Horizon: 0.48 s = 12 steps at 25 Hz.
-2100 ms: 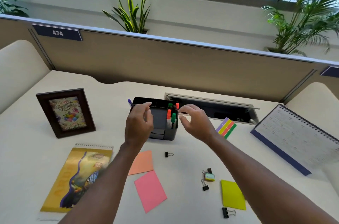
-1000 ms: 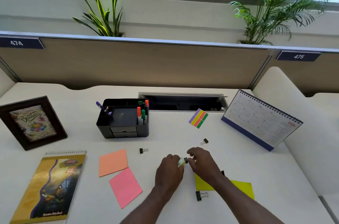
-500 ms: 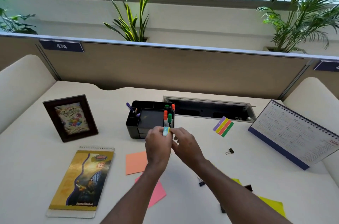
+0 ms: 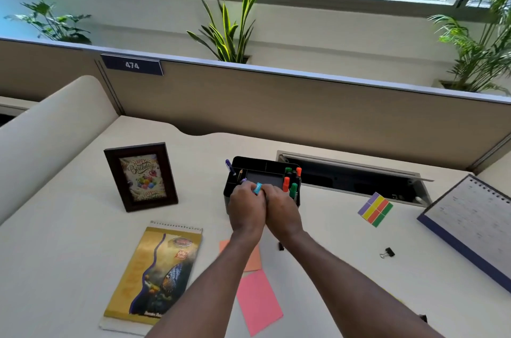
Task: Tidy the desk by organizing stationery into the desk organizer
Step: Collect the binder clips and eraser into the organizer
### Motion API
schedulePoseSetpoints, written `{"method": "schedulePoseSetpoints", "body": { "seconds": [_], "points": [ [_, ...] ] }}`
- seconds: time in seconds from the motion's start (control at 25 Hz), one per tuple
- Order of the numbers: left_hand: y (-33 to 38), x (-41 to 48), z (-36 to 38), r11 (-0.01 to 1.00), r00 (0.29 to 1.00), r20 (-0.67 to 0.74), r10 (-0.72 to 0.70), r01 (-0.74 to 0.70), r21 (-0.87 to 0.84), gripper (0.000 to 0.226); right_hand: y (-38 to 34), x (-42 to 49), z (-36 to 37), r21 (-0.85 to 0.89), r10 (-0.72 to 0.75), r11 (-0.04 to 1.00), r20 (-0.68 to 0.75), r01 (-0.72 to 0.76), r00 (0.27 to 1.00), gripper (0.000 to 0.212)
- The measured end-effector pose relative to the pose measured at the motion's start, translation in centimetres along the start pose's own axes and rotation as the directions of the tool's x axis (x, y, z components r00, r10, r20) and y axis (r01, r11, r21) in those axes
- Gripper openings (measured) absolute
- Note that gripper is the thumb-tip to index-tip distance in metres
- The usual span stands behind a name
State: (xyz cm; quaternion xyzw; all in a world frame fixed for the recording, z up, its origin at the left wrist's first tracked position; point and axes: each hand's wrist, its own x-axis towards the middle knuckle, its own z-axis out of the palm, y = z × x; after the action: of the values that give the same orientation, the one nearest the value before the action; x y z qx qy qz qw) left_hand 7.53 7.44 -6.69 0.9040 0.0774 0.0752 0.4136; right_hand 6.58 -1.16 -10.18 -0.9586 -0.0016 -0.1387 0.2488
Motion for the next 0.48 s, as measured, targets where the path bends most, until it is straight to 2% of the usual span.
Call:
{"method": "schedulePoseSetpoints", "body": {
  "seconds": [0.32,0.4,0.48],
  "points": [
    [-1.9,0.2,1.3,0.996,0.997,-0.018,0.076,-0.077,-0.054,0.018,0.3,0.8,0.2,-0.073,-0.033,0.997,-0.023,0.031,0.999,0.008],
    [-2.5,0.0,0.9,0.991,0.992,-0.019,0.124,-0.125,-0.046,0.018,0.1,0.1,0.2,-0.007,0.019,1.0,-0.094,-0.019,0.995,0.011],
    [-3.5,-0.2,0.6,0.984,0.985,0.005,0.175,-0.175,-0.015,0.02,-0.4,-1.3,0.1,0.104,0.136,0.988,-0.217,-0.115,0.967,0.008]
  ]
}}
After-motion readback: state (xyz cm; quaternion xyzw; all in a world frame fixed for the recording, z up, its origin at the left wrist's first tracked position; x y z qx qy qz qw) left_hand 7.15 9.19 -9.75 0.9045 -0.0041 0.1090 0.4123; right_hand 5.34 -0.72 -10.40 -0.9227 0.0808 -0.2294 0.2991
